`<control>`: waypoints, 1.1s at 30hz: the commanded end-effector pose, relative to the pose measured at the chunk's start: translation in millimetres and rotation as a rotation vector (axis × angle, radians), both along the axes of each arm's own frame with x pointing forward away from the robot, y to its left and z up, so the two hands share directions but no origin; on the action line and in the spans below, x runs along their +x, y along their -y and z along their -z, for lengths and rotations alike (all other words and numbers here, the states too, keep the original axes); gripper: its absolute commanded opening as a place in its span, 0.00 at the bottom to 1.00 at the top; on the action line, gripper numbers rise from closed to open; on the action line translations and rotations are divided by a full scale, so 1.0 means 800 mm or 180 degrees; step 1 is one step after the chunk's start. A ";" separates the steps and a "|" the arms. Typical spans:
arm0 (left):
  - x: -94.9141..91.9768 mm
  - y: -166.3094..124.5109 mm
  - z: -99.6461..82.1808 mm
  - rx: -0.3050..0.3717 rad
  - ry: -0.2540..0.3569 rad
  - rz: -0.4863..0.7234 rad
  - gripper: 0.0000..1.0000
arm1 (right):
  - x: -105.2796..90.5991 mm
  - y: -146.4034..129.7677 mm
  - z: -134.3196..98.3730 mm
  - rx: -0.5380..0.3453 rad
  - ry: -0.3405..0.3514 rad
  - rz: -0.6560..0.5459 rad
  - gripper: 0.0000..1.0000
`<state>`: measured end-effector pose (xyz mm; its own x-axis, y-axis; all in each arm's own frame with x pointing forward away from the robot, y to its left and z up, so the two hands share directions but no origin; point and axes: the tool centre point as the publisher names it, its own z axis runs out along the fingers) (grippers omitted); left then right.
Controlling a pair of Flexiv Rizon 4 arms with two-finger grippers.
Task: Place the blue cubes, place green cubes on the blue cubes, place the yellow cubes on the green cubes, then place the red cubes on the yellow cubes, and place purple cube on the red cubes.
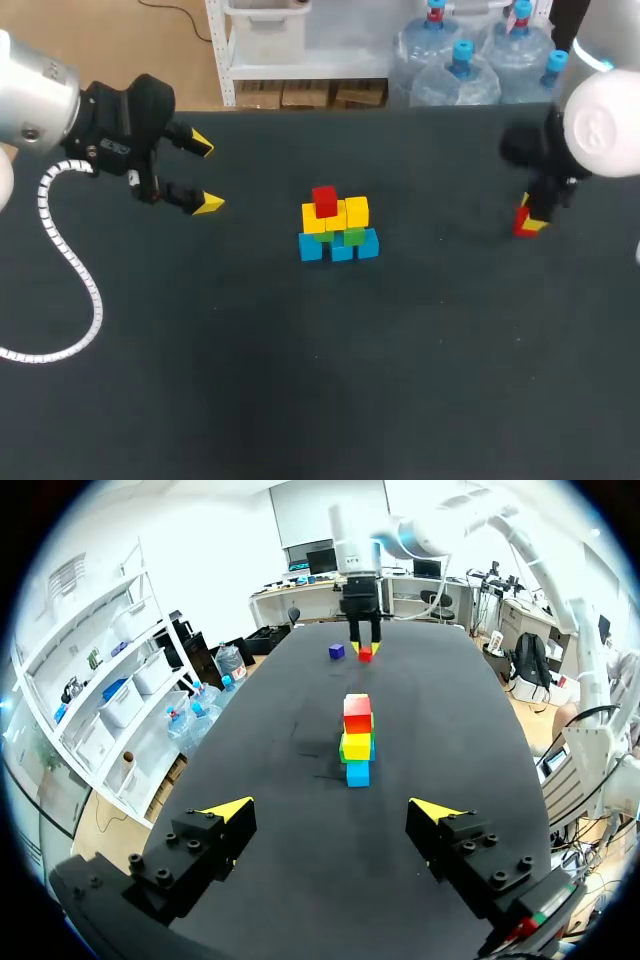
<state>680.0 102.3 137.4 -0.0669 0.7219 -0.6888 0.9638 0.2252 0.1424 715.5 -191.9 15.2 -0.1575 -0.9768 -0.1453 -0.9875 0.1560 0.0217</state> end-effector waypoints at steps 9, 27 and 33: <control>-0.001 -0.002 0.002 -0.0022 0.0017 0.0008 1.00 | -0.004 -0.069 -0.094 0.0085 0.0629 -0.0216 0.00; -0.001 -0.002 0.002 -0.0022 0.0017 0.0008 1.00 | 0.001 -0.214 -0.136 0.0583 0.0749 -0.0941 0.00; -0.001 -0.002 0.002 -0.0022 0.0017 0.0008 1.00 | 0.004 -0.240 -0.147 0.0743 0.0797 -0.1093 0.00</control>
<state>680.0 102.3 137.4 -0.0672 0.7220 -0.6886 0.9638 0.2254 0.1423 713.3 -4.9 131.4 0.2296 -0.9076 -0.3515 -0.9576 -0.1459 -0.2486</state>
